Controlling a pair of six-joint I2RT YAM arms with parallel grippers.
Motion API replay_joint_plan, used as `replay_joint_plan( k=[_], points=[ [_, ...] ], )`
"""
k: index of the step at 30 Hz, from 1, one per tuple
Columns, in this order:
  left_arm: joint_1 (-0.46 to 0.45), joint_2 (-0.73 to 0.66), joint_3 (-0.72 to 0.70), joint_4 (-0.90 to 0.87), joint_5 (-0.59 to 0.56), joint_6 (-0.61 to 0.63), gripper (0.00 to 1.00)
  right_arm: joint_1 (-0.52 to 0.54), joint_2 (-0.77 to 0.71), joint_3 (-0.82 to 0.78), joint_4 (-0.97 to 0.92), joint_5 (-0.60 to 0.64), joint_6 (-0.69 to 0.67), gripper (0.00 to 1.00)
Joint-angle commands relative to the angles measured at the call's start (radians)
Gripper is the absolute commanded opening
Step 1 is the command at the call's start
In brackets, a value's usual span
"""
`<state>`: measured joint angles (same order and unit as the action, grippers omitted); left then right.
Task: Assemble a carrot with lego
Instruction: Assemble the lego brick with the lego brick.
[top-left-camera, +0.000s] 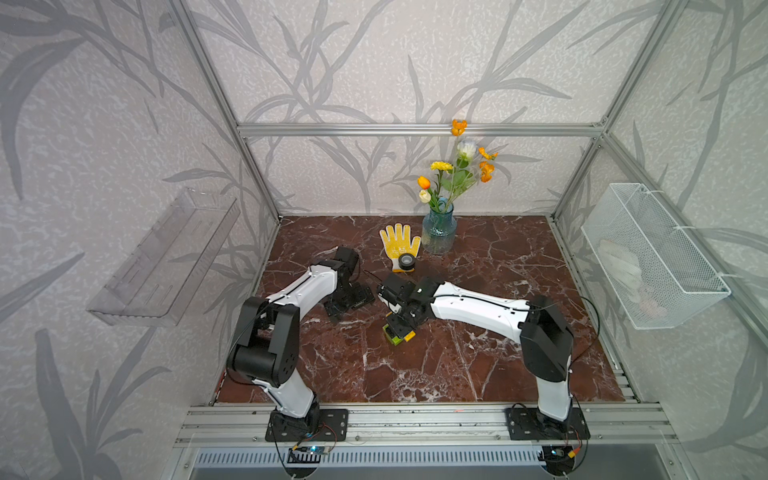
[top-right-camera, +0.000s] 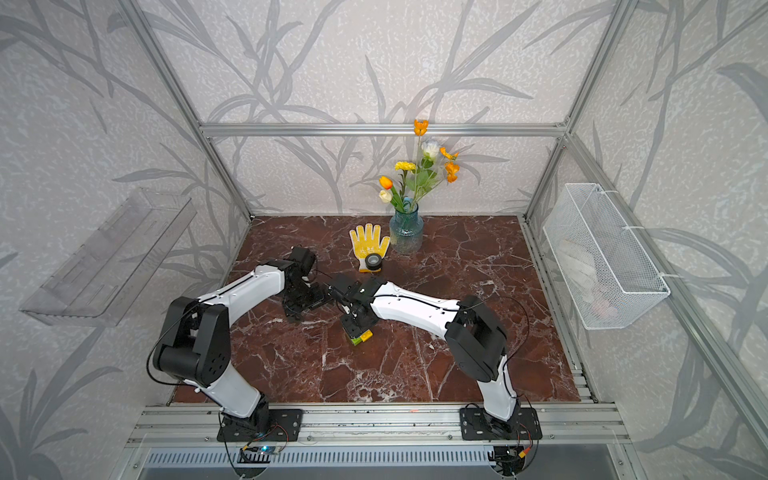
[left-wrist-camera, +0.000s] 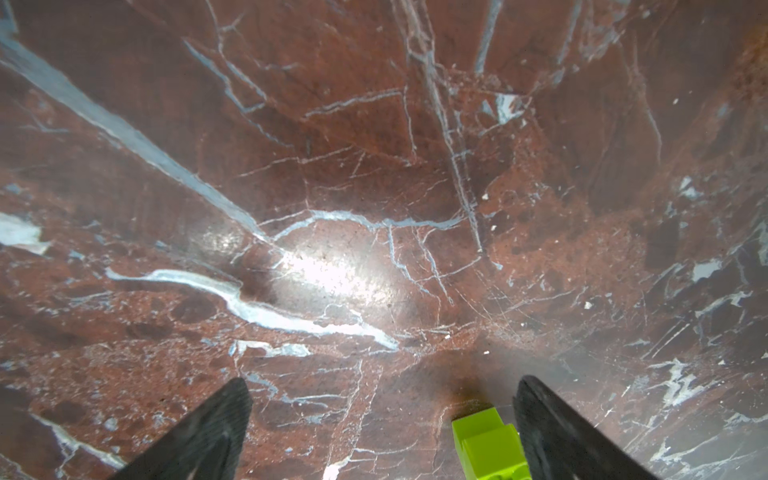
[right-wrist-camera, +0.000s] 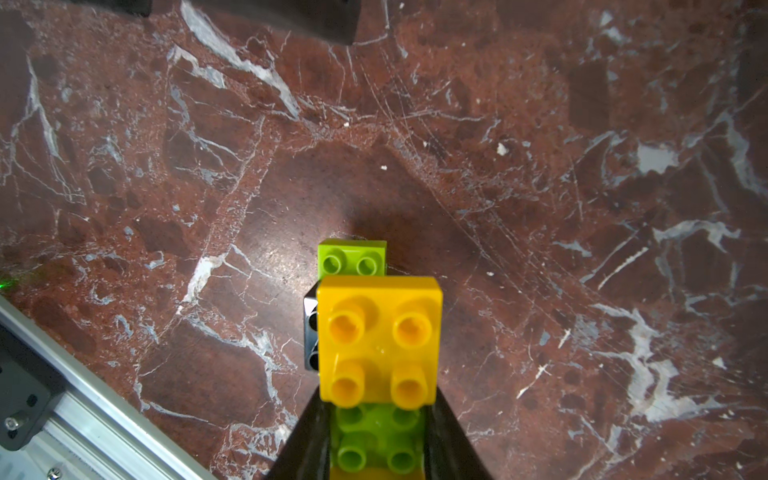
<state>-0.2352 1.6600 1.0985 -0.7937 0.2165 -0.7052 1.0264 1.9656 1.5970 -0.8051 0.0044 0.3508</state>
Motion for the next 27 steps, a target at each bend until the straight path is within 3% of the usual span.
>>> replay_joint_plan(
  k=[1, 27],
  points=[
    [0.002, -0.017, -0.001, -0.022, 0.014, 0.026, 1.00, 0.027, 0.020, 0.052, -0.043, 0.026, 0.013, 0.31],
    [0.004, -0.022, -0.033, 0.000, 0.035, 0.026, 1.00, 0.050, 0.131, 0.163, -0.125, 0.066, 0.020, 0.31]
  ],
)
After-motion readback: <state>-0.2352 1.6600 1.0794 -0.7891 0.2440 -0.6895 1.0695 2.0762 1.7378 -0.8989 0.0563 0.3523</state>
